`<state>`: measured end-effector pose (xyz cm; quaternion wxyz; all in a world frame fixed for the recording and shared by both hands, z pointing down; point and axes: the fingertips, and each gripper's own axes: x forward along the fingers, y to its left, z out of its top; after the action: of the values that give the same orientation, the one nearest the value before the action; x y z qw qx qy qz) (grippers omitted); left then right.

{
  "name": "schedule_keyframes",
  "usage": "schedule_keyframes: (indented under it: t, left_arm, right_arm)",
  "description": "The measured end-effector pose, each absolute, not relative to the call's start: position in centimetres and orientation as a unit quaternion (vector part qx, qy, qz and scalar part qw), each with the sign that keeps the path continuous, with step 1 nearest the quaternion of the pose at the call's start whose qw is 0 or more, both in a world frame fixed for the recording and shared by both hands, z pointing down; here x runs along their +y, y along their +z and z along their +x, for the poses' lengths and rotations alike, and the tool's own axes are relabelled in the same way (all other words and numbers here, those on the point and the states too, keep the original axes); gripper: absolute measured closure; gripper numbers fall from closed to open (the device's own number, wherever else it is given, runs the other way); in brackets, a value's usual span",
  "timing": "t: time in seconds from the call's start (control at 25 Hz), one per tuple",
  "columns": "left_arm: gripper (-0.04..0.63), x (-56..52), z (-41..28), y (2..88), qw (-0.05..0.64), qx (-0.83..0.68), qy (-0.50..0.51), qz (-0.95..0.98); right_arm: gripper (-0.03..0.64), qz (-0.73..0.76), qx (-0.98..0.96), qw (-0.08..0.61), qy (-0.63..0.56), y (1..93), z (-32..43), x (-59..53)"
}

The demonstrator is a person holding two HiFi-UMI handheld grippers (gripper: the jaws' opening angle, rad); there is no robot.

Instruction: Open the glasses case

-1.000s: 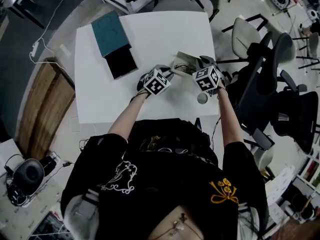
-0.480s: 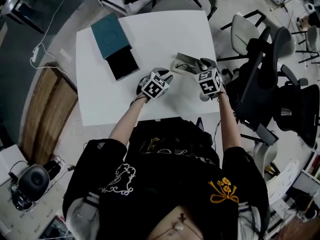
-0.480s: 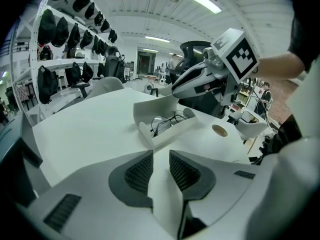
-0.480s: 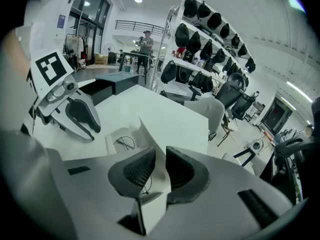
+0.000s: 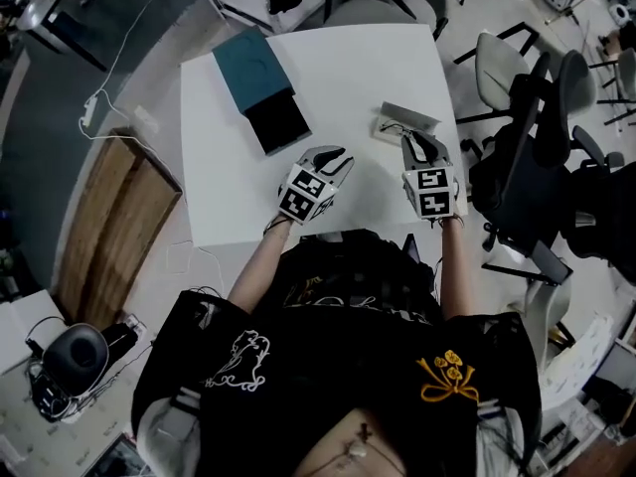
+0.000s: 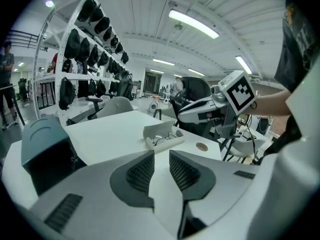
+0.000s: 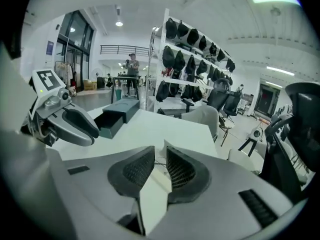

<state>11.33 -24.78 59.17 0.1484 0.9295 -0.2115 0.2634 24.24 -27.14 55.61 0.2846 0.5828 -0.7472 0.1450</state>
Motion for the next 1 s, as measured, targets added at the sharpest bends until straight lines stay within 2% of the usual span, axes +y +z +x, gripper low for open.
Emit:
schedule_keyframes:
  t: [0.32, 0.6, 1.0]
  left_arm:
    - [0.495, -20.7, 4.8, 53.5, 0.105, -0.201, 0.227, 0.947]
    - [0.495, -16.7, -0.5, 52.0, 0.097, -0.169, 0.206, 0.959]
    - [0.495, -12.4, -2.9, 51.5, 0.110, -0.176, 0.183, 0.961]
  right_arm:
    - [0.531, 0.612, -0.745, 0.223, 0.146, 51.9, 15.8, -21.9]
    - [0.531, 0.634, -0.732, 0.185, 0.165, 51.0, 9.0, -16.7]
    - [0.531, 0.630, -0.742, 0.159, 0.166, 48.8, 5.0, -11.6]
